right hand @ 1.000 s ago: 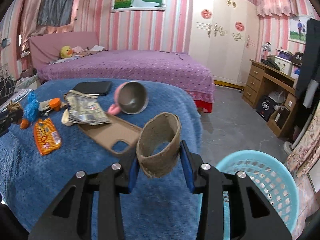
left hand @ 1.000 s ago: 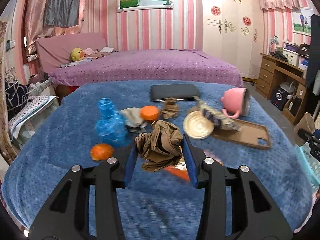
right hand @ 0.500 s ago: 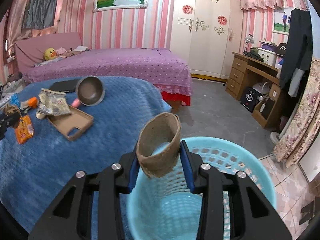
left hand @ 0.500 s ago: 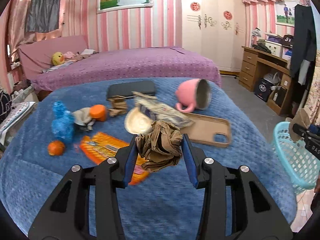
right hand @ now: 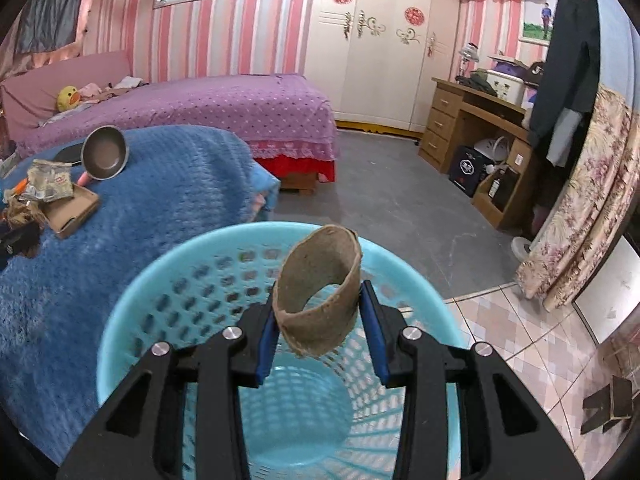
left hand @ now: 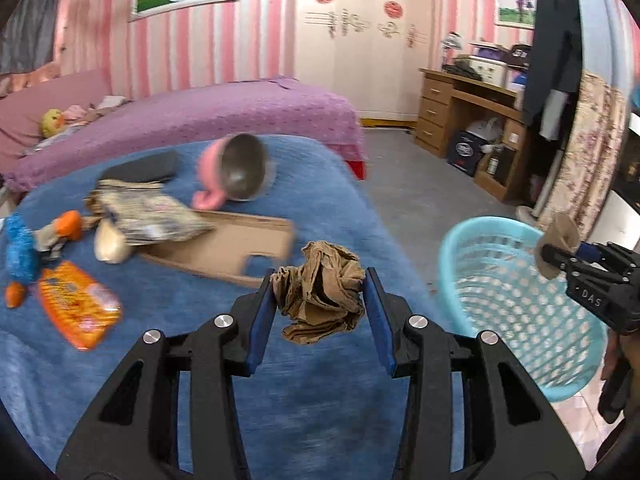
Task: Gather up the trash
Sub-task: 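Carry the brown cup sleeve with the right tool over the blue basket, then open the right tool and drop the cup sleeve into the basket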
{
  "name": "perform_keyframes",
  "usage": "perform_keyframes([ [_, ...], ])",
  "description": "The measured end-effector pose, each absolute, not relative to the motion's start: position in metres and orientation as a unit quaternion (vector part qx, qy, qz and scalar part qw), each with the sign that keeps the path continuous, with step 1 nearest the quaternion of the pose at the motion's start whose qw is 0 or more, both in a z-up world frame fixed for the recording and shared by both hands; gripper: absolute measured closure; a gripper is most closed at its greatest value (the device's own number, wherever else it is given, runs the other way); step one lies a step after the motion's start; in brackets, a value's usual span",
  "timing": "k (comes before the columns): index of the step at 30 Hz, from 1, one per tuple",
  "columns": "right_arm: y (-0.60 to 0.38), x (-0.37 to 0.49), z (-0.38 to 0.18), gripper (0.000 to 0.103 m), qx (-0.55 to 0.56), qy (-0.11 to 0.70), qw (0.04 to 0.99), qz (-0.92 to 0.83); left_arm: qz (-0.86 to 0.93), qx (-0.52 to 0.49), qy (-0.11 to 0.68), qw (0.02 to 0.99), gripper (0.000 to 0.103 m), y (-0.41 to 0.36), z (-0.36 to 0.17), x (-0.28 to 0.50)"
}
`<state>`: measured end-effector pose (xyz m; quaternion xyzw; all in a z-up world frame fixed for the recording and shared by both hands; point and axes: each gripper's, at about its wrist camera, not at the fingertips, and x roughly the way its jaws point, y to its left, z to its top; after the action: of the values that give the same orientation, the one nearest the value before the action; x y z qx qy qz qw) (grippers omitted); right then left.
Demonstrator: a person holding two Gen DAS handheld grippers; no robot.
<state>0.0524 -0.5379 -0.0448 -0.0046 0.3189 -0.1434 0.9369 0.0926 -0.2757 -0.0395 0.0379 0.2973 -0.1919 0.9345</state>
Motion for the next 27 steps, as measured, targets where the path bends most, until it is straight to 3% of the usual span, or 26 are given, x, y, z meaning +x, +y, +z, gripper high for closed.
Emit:
perform_keyframes([
  [16, -0.603, 0.021, -0.054, 0.065, 0.035, 0.313, 0.934, -0.172, -0.266, 0.077, 0.3, 0.913, 0.059, -0.397, -0.045, 0.083],
  [18, -0.603, 0.02, -0.053, 0.065, 0.037, 0.311, 0.934, -0.171, -0.269, 0.082, 0.301, 0.911, 0.053, -0.404, -0.044, 0.086],
  [21, -0.602, 0.019, -0.051, 0.065, 0.039, 0.306, 0.936, -0.17, -0.257, 0.083, 0.298, 0.916, 0.033, -0.405, -0.043, 0.093],
  [24, -0.601, 0.019, -0.05, 0.065, 0.039, 0.303, 0.937, -0.167, -0.244, 0.083, 0.296, 0.92, 0.021, -0.397, -0.038, 0.099],
  [27, -0.595, 0.021, -0.05, 0.065, 0.038, 0.303, 0.938, -0.165, -0.228, 0.076, 0.29, 0.926, 0.016, -0.383, -0.034, 0.105],
])
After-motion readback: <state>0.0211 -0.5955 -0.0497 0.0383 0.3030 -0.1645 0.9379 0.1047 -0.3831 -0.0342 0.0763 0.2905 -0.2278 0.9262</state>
